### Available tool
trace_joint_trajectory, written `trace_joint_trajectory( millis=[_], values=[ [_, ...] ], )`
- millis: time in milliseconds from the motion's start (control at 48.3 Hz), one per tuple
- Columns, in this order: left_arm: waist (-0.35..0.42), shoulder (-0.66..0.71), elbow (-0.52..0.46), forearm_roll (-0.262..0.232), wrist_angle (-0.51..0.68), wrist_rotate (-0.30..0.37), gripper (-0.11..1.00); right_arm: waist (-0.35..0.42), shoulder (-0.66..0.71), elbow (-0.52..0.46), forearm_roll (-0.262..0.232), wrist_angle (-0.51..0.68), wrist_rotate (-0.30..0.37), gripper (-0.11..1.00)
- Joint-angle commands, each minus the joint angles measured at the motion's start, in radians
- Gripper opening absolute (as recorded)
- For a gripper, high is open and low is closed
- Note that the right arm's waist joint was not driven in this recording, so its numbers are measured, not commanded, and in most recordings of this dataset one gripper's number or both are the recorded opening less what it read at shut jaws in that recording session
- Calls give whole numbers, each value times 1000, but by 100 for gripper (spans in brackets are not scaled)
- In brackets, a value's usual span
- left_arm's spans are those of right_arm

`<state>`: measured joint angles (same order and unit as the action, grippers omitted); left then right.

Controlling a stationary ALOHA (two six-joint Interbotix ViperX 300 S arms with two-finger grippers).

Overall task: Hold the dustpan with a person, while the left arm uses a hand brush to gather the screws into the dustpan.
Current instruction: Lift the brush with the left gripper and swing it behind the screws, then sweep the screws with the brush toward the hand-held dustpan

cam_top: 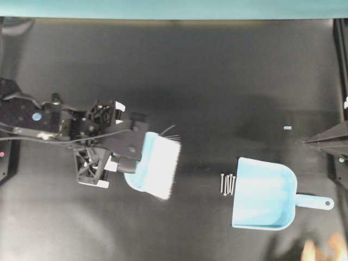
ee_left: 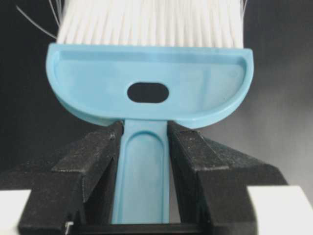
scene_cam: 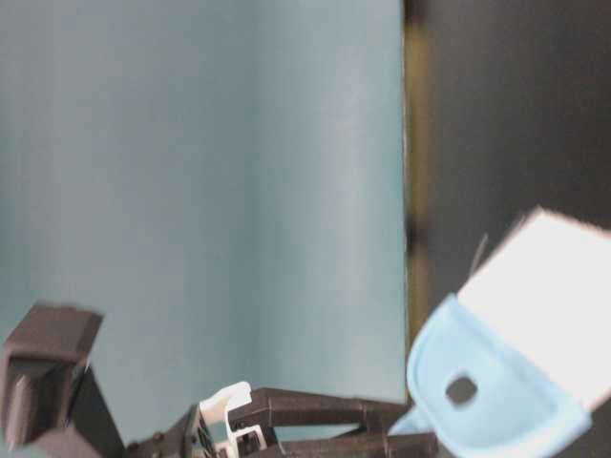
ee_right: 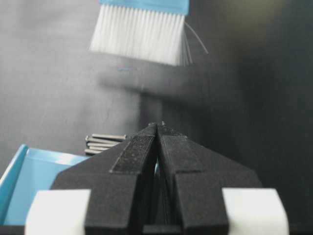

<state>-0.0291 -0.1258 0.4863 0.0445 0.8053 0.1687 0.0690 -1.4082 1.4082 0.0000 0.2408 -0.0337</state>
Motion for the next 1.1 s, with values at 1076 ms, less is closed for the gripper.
trace_joint_trajectory(
  millis=[1076],
  values=[
    [57,330,-523,11,594,193,31,0,0,-6,0,-5,-6,0]
  ],
)
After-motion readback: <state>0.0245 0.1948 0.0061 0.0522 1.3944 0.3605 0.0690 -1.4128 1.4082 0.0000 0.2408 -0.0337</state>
